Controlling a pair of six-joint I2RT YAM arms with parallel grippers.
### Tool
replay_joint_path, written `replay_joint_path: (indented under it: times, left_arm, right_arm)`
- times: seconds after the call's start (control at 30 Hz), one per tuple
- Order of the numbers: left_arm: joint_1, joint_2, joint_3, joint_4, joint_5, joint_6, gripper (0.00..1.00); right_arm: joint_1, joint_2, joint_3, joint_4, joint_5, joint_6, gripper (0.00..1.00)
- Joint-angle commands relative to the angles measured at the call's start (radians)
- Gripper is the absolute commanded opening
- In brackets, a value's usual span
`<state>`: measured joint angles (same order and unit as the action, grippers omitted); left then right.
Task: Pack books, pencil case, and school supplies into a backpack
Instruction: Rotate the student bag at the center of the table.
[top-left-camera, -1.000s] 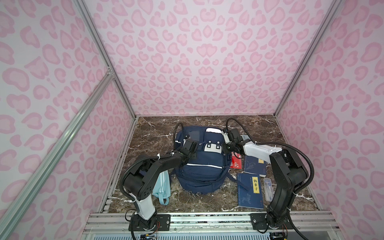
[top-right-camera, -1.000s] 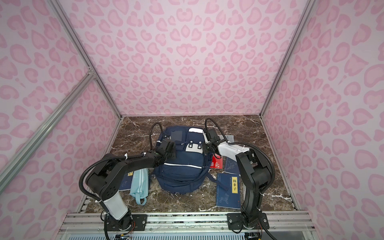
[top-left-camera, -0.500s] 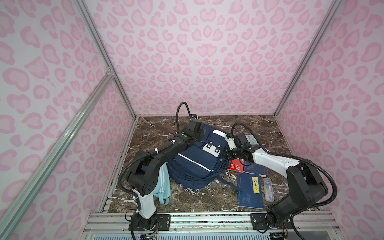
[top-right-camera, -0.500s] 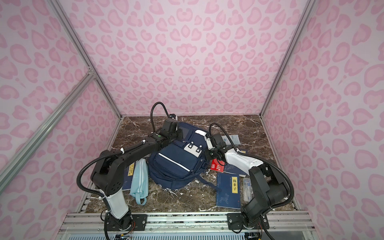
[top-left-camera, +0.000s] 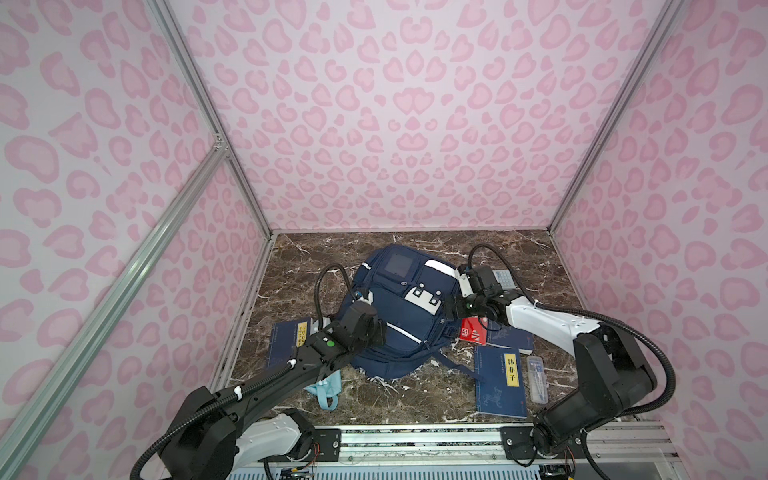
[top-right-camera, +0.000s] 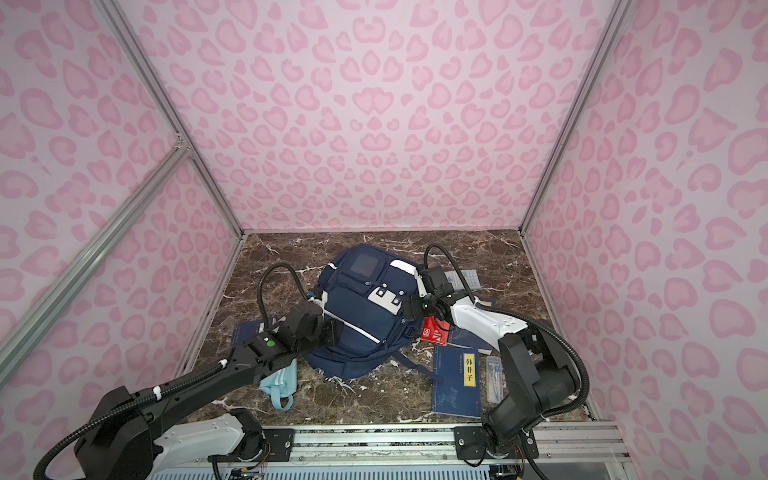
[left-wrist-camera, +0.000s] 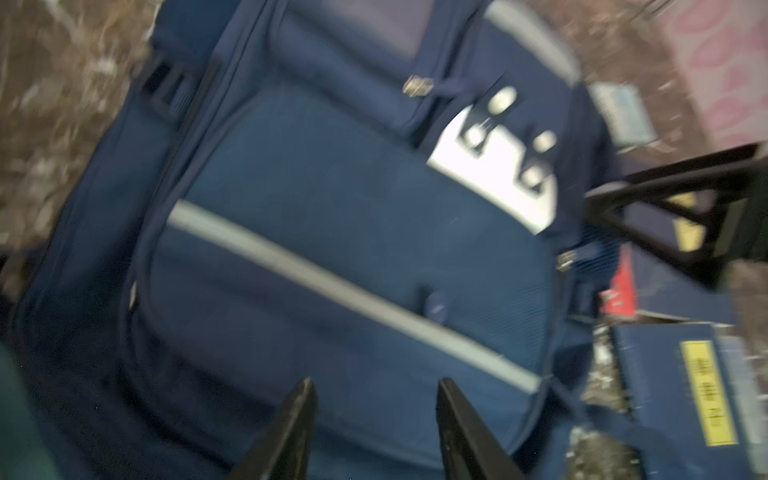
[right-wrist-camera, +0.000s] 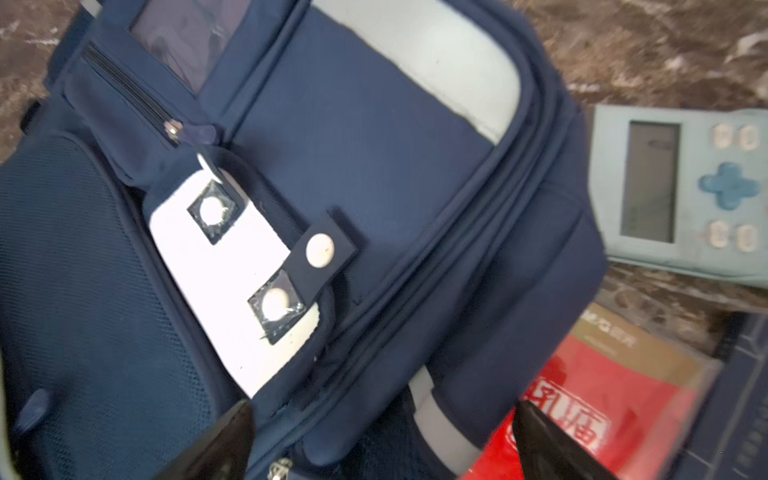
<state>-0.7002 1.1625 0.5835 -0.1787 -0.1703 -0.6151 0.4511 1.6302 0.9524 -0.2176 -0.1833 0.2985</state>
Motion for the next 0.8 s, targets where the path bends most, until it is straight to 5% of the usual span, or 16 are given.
replay_joint_path:
  times: [0.0,0.3,0.6,0.77]
  left_arm:
    - [0.019,0.055,-0.05,0.102,-0.063,-0.035,0.43]
    - [0.102,0.468,0.273,0.195,0.011,0.087,0.11]
    - [0.181,0.669,0.572,0.127,0.02,0.127,0.07]
    - [0.223,0.825,0.778,0.062,0.105,0.147,0.08]
  right_arm:
    - [0.004,0.066,0.01,0.048,0.017,0.103,0.94]
    - [0.021,0.078,0.008,0.05,-0.034,0.102,0.34]
    - [0.072,0.071,-0.002,0.064,-0.104,0.125,0.35]
    - [0.098,-0.03,-0.026,0.058,-0.049,0.122,0.54]
